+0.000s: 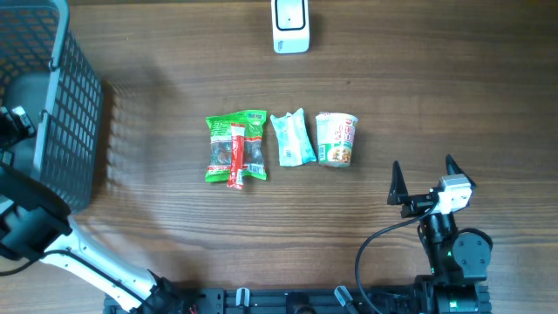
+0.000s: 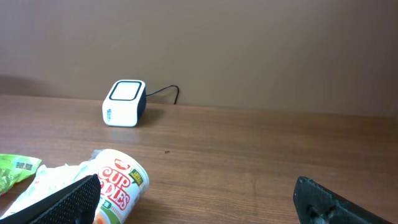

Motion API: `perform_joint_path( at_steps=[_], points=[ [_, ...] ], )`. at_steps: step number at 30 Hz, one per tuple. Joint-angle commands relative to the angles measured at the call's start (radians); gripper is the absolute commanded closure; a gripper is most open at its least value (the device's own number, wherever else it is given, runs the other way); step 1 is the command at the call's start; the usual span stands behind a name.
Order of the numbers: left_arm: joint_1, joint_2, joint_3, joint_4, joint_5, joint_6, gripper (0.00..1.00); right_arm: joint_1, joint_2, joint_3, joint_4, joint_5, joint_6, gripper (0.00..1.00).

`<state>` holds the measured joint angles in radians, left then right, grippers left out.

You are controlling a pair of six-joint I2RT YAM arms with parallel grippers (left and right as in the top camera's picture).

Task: Scan the item barcode
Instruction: 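Move the left gripper back into the basket toward the green box, then grasp the small green barcode box with the left gripper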

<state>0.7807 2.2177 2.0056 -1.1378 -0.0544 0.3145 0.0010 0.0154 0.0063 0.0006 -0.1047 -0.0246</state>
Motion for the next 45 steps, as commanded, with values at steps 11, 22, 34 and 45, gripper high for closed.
perform_joint_path(
  at_steps=[11, 22, 34, 45],
  points=[
    [0.074, 0.055, 0.0, 0.064, 0.01, 0.159, 0.0, -0.005, -0.006, -0.001, 0.006, -0.001, 0.001, 0.0],
    [0.094, 0.055, -0.138, 0.167, 0.009, 0.18, 0.01, -0.005, -0.006, -0.001, 0.006, -0.001, 0.001, 0.0],
    [0.094, 0.055, -0.187, 0.206, 0.036, 0.168, 0.17, -0.005, -0.006, -0.001, 0.006, -0.002, 0.001, 0.0],
    [0.094, 0.054, -0.172, 0.211, 0.047, 0.161, 0.0, -0.005, -0.006, -0.001, 0.006, -0.002, 0.001, 0.01]
  ],
)
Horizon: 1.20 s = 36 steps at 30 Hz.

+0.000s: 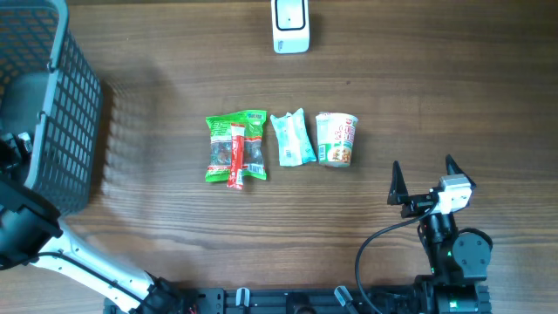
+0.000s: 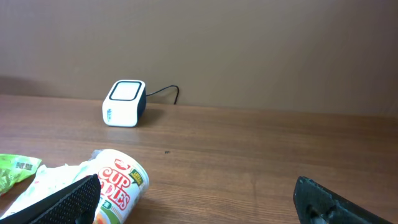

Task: Scan the item barcode
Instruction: 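Grasp the small green barcode box with the left gripper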

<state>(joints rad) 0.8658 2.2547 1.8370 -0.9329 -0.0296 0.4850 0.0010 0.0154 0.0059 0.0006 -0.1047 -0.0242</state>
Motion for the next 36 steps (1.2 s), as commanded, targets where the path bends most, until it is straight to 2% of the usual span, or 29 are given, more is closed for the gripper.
perform_joint_path(
  at_steps=[1, 3, 7, 10, 13, 15, 20, 26, 31, 36],
  points=[
    [0.009, 0.017, -0.003, 0.006, 0.027, -0.01, 0.04, -0.005, -0.006, -0.001, 0.006, -0.002, 0.0, 0.0],
    [0.009, 0.017, -0.003, 0.005, 0.034, -0.01, 0.13, -0.005, -0.006, -0.001, 0.006, -0.001, 0.0, 0.0],
    [0.009, 0.017, -0.003, 0.006, 0.034, -0.01, 0.45, -0.005, -0.006, -0.001, 0.006, -0.001, 0.0, 0.0],
    [0.009, 0.017, -0.003, 0.006, 0.033, -0.01, 0.5, -0.005, -0.006, -0.001, 0.006, -0.001, 0.0, 0.0],
    [0.009, 0.017, -0.003, 0.014, 0.033, -0.011, 0.67, -0.005, -0.006, -0.001, 0.006, -0.001, 0.0, 0.0],
    [0.009, 0.017, -0.003, 0.025, 0.034, -0.035, 0.7, -0.005, -0.006, -0.001, 0.006, -0.002, 0.0, 0.0],
    [0.009, 0.011, 0.013, 0.032, 0.038, -0.086, 0.91, -0.005, -0.006, -0.001, 0.006, -0.002, 0.001, 0.0],
    [0.008, -0.043, 0.044, 0.032, 0.086, -0.157, 0.96, -0.005, -0.006, -0.001, 0.006, -0.001, 0.0, 0.0],
    [0.008, -0.159, 0.07, 0.034, 0.249, -0.162, 0.96, -0.005, -0.006, -0.001, 0.006, -0.002, 0.0, 0.0],
    [0.002, -0.312, 0.077, 0.089, 0.311, -0.296, 0.96, -0.005, -0.006, -0.001, 0.006, -0.002, 0.0, 0.0]
  ],
)
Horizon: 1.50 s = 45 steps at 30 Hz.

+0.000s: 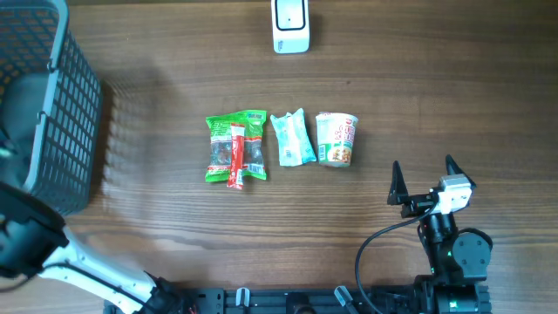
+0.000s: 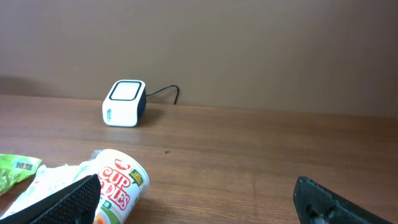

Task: Scan the item barcode
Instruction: 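Grasp the small green barcode box with the left gripper, then place the green box upright left of the snack bag and release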

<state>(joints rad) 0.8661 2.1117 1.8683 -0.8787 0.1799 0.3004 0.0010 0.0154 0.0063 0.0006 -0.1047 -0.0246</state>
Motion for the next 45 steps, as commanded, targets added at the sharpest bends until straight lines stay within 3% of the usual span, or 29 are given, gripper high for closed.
perform_joint_path(
  at_steps=[1, 6, 11, 19, 24, 28, 36, 39, 45],
  points=[
    [-0.003, -0.204, 0.045, 0.047, 0.101, -0.129, 0.96, -0.005, -0.006, -0.001, 0.006, -0.001, 0.001, 0.0],
    [-0.053, -0.373, 0.045, 0.099, 0.109, -0.208, 0.9, -0.005, -0.006, -0.001, 0.006, -0.001, 0.001, 0.0],
    [-0.184, -0.529, 0.045, 0.092, 0.127, -0.341, 0.94, -0.005, -0.006, -0.001, 0.006, -0.001, 0.001, 0.0],
    [-0.58, -0.596, 0.035, -0.246, 0.101, -0.347, 0.94, -0.005, -0.006, -0.001, 0.006, -0.001, 0.001, 0.0],
    [-0.767, -0.549, -0.119, -0.379, 0.061, -0.347, 0.96, -0.005, -0.006, -0.001, 0.006, -0.002, 0.001, 0.0],
    [-0.836, -0.519, -0.35, -0.278, 0.031, -0.389, 0.95, -0.005, -0.006, -0.001, 0.006, -0.002, 0.001, 0.0],
    [-0.853, -0.474, -0.777, 0.138, -0.052, -0.395, 0.9, -0.005, -0.006, -0.001, 0.006, -0.002, 0.001, 0.0],
    [-0.853, -0.467, -0.865, 0.248, -0.082, -0.393, 0.86, -0.005, -0.006, -0.001, 0.006, -0.002, 0.001, 0.0],
    [-0.853, -0.43, -0.906, 0.304, -0.092, -0.387, 0.86, -0.005, -0.006, -0.001, 0.006, -0.001, 0.001, 0.0]
  ],
)
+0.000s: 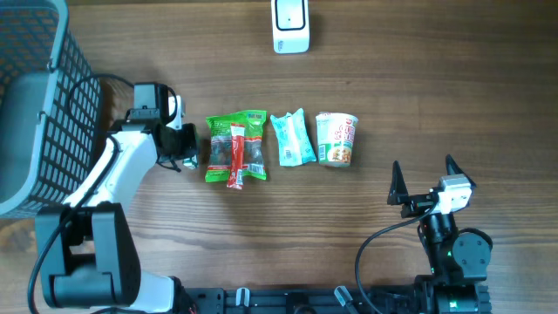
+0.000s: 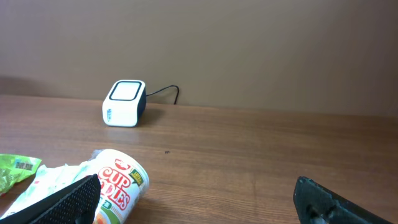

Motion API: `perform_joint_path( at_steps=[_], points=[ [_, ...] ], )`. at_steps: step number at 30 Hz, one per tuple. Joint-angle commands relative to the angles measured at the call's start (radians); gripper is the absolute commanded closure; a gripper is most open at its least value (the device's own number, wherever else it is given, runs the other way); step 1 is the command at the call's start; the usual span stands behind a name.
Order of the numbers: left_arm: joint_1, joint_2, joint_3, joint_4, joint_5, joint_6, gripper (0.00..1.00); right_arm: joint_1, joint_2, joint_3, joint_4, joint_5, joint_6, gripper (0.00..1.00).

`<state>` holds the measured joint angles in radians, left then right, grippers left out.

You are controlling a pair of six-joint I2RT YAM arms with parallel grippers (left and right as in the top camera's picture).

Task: Scan the item barcode
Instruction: 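Place the green box upright left of the snack bag and release, then reach the right gripper forward to the cup noodle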

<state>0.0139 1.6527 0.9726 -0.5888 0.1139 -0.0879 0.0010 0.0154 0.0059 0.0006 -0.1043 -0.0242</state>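
Three items lie in a row mid-table: a green snack bag [image 1: 235, 146] with a red stick on it, a pale blue packet [image 1: 292, 138] and a cup of noodles [image 1: 336, 138] on its side. The white barcode scanner [image 1: 290, 24] stands at the far edge. My left gripper [image 1: 187, 148] sits right at the green bag's left edge, its fingers apparently open and holding nothing. Near the front right, my right gripper [image 1: 425, 179] stands open and empty. In the right wrist view the cup [image 2: 118, 183] lies by the left finger [image 2: 62, 202], with the scanner [image 2: 124, 102] beyond.
A grey mesh basket [image 1: 52, 105] fills the far left of the table, just behind the left arm. The scanner's cable [image 2: 163, 92] runs off toward the back wall.
My left arm was folded at the left edge beside the basket; now it reaches over the table with its gripper at the green bag's left edge. The right arm and the items are unchanged.
Through all three earlier moments the left arm stayed at the left edge by the basket, shifting only slightly, and the right gripper rested open at the front right. Now the left gripper is beside the green bag. No item has moved.
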Motion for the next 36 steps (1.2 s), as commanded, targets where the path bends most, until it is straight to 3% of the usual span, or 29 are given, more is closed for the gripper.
perform_joint_path(
  at_steps=[1, 7, 8, 10, 13, 22, 24, 25, 36],
  points=[
    [-0.001, 0.034, -0.011, 0.014, -0.026, 0.002, 0.86, -0.005, -0.006, -0.001, 0.006, -0.002, 0.0, 0.0],
    [-0.001, 0.092, -0.011, 0.023, -0.026, 0.002, 0.85, -0.005, -0.006, -0.001, 0.006, -0.002, 0.0, 0.0],
    [-0.001, 0.1, -0.011, 0.027, -0.026, 0.002, 0.8, -0.005, -0.006, -0.001, 0.006, -0.002, 0.0, 0.0],
    [-0.001, 0.103, -0.01, 0.035, -0.026, 0.002, 0.58, -0.005, -0.006, -0.001, 0.006, -0.002, 0.0, 0.01],
    [0.0, 0.095, 0.001, 0.036, -0.027, 0.002, 0.38, -0.005, -0.006, -0.001, 0.006, -0.002, 0.0, 0.0],
    [0.001, -0.028, 0.214, -0.093, -0.108, 0.005, 0.19, -0.005, -0.006, -0.001, 0.006, -0.002, 0.0, 0.0],
    [0.001, -0.06, 0.263, -0.118, -0.108, 0.004, 0.1, -0.005, -0.006, -0.001, 0.006, -0.002, 0.0, 0.0],
    [0.001, -0.076, 0.282, -0.129, -0.108, 0.004, 0.0, -0.005, -0.006, -0.001, 0.006, -0.002, 0.001, 0.0],
    [0.001, -0.134, 0.294, -0.135, -0.105, 0.001, 0.0, -0.005, -0.006, -0.001, 0.006, -0.002, 0.0, 0.0]
  ],
)
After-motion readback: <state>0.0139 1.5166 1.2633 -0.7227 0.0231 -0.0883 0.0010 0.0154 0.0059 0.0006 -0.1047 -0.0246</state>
